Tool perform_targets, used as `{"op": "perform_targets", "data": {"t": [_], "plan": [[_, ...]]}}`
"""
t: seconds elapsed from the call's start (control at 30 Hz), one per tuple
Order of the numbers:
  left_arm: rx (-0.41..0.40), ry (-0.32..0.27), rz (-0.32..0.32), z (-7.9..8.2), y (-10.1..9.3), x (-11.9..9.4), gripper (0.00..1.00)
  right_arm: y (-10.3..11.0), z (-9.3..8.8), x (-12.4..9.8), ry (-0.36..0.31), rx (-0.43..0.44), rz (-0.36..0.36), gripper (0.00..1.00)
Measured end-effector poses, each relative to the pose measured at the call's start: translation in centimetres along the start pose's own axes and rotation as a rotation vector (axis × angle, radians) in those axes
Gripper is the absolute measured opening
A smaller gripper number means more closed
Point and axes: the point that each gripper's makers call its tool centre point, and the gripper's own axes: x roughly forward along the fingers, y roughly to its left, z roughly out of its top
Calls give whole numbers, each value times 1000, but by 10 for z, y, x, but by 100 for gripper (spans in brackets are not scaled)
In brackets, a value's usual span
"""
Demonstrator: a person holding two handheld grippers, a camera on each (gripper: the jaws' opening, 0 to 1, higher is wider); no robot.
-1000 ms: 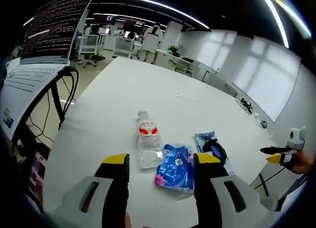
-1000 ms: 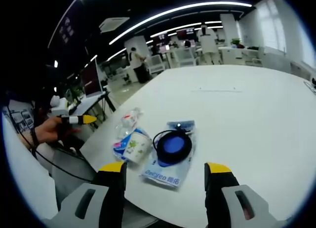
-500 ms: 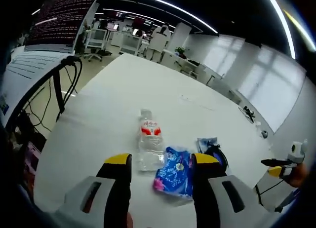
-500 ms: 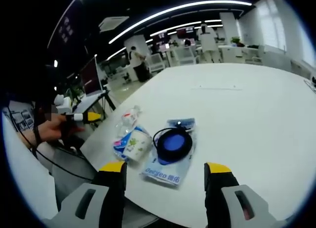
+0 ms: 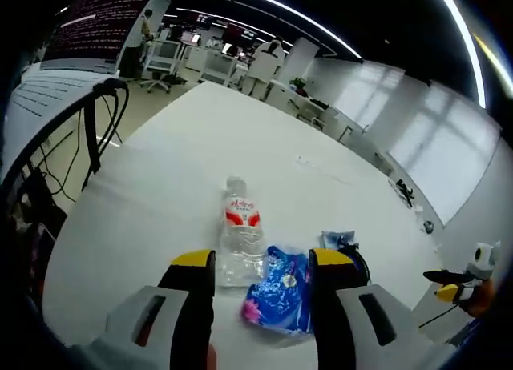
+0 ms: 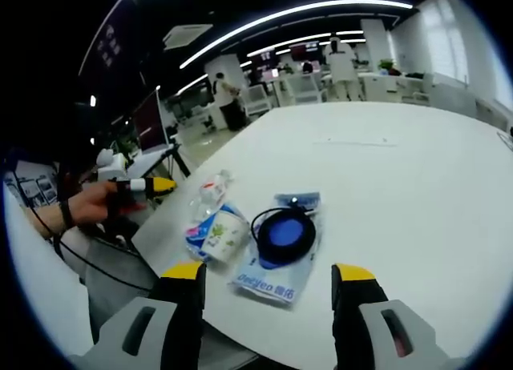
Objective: Arrange the tabletop items into an orderly group along one side of the table until the central work area is clear of visible clutter.
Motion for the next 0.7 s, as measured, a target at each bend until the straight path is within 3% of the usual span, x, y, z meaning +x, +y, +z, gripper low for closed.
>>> {"op": "perform_targets", "data": {"t": [0.7], "plan": [[-69,24,46,0,-2,28,45,-4,-5,1,13,10,0,64]]}}
